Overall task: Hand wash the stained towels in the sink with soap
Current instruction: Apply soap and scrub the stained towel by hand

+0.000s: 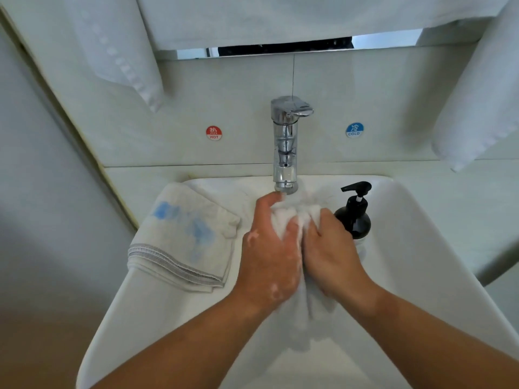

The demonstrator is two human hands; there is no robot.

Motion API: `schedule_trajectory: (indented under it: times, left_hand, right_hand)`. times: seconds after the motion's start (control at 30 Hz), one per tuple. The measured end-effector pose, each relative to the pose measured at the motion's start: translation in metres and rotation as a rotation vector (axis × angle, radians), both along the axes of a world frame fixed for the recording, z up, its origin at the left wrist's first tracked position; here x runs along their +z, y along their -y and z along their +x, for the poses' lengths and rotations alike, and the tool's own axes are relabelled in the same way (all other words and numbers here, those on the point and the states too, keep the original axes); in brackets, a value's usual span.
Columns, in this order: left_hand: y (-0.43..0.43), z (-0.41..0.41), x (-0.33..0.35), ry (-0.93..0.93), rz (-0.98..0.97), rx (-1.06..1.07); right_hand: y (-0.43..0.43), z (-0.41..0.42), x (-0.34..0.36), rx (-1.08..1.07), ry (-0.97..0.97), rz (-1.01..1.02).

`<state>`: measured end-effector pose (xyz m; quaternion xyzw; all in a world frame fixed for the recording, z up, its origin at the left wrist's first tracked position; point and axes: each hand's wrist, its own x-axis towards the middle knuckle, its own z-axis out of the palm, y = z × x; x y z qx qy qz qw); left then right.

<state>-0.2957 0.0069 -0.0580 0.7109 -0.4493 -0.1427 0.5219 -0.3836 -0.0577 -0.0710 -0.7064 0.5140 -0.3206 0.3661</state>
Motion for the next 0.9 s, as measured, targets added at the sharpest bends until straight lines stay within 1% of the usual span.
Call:
schedule_trajectory:
  times: [0.07,0.13,0.17,0.23,0.27,0.33,0.37,0.43,0.47,0.53,0.6,0.63,0.7,0.77,0.83,0.9]
  left_hand:
    - [0.008,0.009,0.000,-0.063,0.013,0.087]
    - [0.013,0.018,-0.004,-0.093,0.072,0.158]
    - [0.010,0.018,-0.006,-0.073,0.100,0.163]
    - [0.001,0.009,-0.008,0.010,0.092,0.097]
    - [-0.003,0.003,-0.008,0.050,0.066,0.043]
    - [-0.007,-0.003,-0.006,0.088,0.004,-0.044]
    - [-0.005,-0.001,-0.005,0.076,-0.025,-0.050]
    - [0.004,0.009,-0.004,0.010,-0.044,0.025]
    - [0.009,0.015,-0.004,-0.027,-0.025,0.075]
    - [0.014,0.024,-0.007,-0.066,0.049,0.131]
    - [0.010,0.023,-0.007,-0.008,0.106,0.112]
    - [0.006,0.019,-0.007,0.035,0.099,0.076]
    - [-0.003,0.007,-0.001,0.097,0.033,-0.021]
    - [-0.005,0.002,0.005,0.108,-0.060,-0.084]
    - [0.003,0.007,0.009,0.083,-0.090,-0.036]
    - [0.011,0.013,0.009,0.031,-0.036,0.049]
  right_hand:
    - [-0.014,-0.002,-0.003,0.064,-0.061,-0.005]
    - [-0.026,0.002,0.000,0.139,-0.028,-0.068]
    - [-0.027,0.005,0.003,0.151,0.002,-0.106]
    - [-0.016,0.008,0.007,0.093,0.063,-0.139]
    - [-0.009,0.007,0.008,0.061,0.076,-0.122]
    - [0.003,0.002,0.005,0.034,0.054,-0.062]
    - [0.005,-0.001,0.002,0.039,0.015,-0.041]
    - [-0.002,-0.002,-0.001,0.082,-0.091,-0.025]
    - [-0.009,-0.001,-0.002,0.116,-0.111,-0.027]
    - [-0.022,0.003,0.003,0.183,-0.065,-0.070]
    - [-0.023,0.006,0.010,0.186,-0.005,-0.153]
    - [-0.017,0.007,0.012,0.150,0.019,-0.182]
    - [0.001,0.004,0.011,0.049,0.059,-0.167]
    - [0.009,-0.002,0.010,0.001,0.058,-0.105]
    - [0.002,-0.006,0.008,0.042,-0.018,-0.066]
    - [-0.014,-0.006,0.009,0.105,-0.050,-0.088]
